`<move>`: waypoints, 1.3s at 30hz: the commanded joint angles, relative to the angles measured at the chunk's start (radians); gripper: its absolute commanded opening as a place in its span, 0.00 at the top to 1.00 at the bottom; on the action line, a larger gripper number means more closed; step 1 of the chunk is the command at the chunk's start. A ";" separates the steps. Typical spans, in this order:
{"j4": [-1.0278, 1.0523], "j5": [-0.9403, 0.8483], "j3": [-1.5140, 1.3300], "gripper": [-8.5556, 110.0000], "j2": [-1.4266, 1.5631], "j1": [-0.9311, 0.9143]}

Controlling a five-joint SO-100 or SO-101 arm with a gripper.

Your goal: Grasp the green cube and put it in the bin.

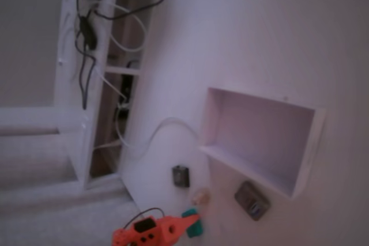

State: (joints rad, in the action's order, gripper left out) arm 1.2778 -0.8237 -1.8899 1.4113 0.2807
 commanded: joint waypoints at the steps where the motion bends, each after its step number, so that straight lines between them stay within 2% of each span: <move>1: 0.008 0.008 0.002 0.81 -0.008 0.000; 9: 0.008 0.008 0.002 0.92 -0.006 0.000; 11: 0.008 0.008 0.002 1.00 -0.005 0.000; 29: -0.143 0.014 0.078 1.00 0.058 -0.008; 39: -0.216 0.032 0.244 1.00 0.213 -0.063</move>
State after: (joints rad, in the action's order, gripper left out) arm 1.0815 -0.7992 -1.7211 1.5156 0.2470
